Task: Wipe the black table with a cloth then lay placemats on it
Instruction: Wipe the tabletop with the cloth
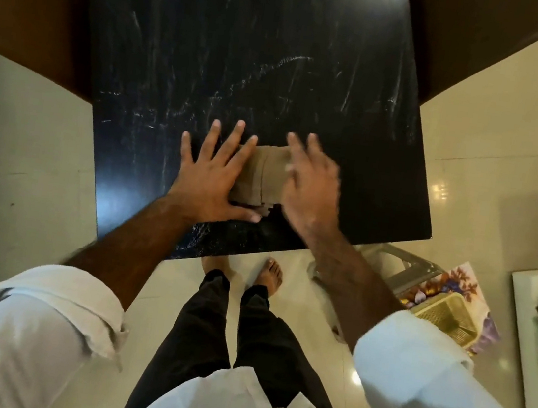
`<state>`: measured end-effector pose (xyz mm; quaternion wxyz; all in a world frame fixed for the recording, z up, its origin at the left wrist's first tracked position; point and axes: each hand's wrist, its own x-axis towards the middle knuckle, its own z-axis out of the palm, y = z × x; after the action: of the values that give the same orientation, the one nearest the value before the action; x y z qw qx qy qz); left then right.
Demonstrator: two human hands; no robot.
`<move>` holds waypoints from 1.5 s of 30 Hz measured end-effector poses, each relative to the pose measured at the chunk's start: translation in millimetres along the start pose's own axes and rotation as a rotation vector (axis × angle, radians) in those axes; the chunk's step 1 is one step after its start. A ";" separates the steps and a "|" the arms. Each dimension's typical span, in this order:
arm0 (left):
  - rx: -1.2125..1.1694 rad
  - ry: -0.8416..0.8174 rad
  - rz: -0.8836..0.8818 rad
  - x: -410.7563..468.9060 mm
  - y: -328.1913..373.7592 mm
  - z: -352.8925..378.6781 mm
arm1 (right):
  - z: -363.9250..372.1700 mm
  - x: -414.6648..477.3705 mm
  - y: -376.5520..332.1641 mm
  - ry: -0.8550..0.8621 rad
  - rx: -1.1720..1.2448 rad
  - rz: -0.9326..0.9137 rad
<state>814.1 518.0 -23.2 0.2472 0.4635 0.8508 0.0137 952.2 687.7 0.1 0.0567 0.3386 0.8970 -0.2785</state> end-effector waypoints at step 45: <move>0.077 0.152 -0.139 -82.7 31.7 79.6 | -12.4 16.7 99.4 0.136 -0.475 0.088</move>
<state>910.4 453.9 -51.3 0.1645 0.4103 0.8970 -0.0010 1004.0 765.2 -40.2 0.0860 0.3724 0.9235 -0.0337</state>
